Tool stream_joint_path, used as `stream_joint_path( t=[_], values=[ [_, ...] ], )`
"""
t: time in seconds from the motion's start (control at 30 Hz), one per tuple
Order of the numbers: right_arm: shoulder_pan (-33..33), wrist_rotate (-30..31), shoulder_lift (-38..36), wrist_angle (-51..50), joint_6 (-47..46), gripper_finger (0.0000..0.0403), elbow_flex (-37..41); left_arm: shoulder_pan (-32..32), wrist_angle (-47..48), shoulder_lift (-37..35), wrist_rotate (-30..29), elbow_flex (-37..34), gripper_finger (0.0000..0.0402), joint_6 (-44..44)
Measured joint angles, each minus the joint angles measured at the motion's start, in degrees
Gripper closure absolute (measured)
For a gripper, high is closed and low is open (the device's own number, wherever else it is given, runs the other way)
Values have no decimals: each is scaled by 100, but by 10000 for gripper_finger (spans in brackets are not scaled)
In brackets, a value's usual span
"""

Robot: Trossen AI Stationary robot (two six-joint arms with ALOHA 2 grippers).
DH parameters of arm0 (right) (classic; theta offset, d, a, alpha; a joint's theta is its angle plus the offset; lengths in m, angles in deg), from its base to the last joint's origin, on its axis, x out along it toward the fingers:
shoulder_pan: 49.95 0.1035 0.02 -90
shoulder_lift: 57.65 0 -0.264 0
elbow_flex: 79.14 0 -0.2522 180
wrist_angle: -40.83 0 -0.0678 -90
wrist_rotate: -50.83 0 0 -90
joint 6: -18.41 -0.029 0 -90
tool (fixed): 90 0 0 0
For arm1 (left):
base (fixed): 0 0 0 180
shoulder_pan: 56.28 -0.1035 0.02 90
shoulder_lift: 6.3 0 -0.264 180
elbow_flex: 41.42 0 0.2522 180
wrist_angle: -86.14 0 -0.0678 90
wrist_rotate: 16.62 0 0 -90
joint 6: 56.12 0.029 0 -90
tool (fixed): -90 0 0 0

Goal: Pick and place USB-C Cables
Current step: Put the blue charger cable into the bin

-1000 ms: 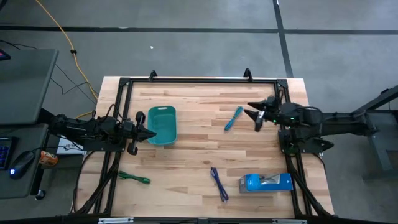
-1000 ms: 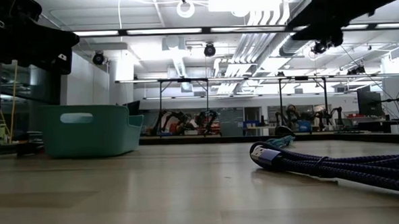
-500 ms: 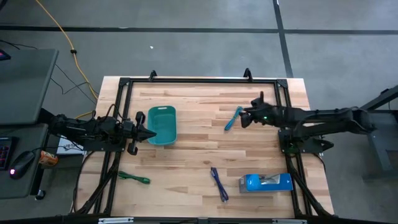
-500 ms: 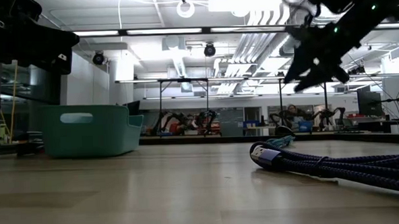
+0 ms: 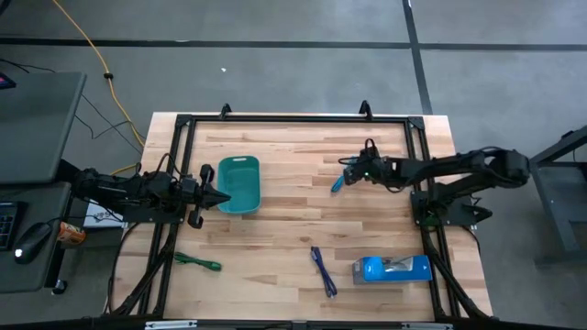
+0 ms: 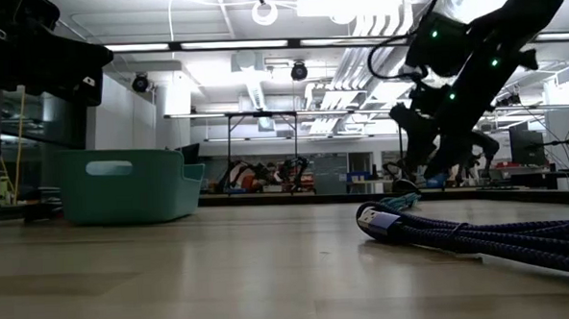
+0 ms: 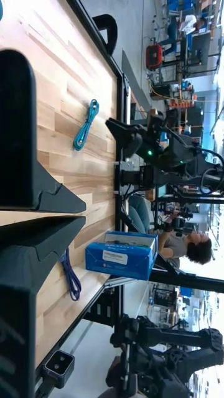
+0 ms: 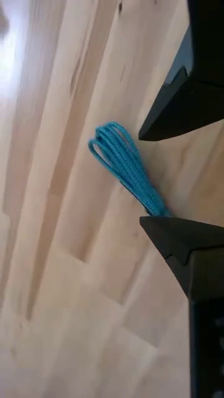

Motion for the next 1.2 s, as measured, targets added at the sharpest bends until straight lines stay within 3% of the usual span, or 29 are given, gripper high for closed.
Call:
stream_joint_path(
  t=[0.27, 0.5, 0.87, 1.2],
  values=[
    [-17, 15, 690, 745, -306, 201, -1, 1, -1, -1, 0, 1, 401, 2],
    [-35, -64, 1306, 758, -312, 201, -300, 0, -2, -1, 1, 1, 401, 1],
    [-19, 107, 2229, -1, -215, 201, -1040, 1, 0, -1, 0, 2, 401, 0],
    [-26, 84, 2291, -306, -207, 201, -1154, -1, -2, -1, 0, 1, 401, 2]
  ],
)
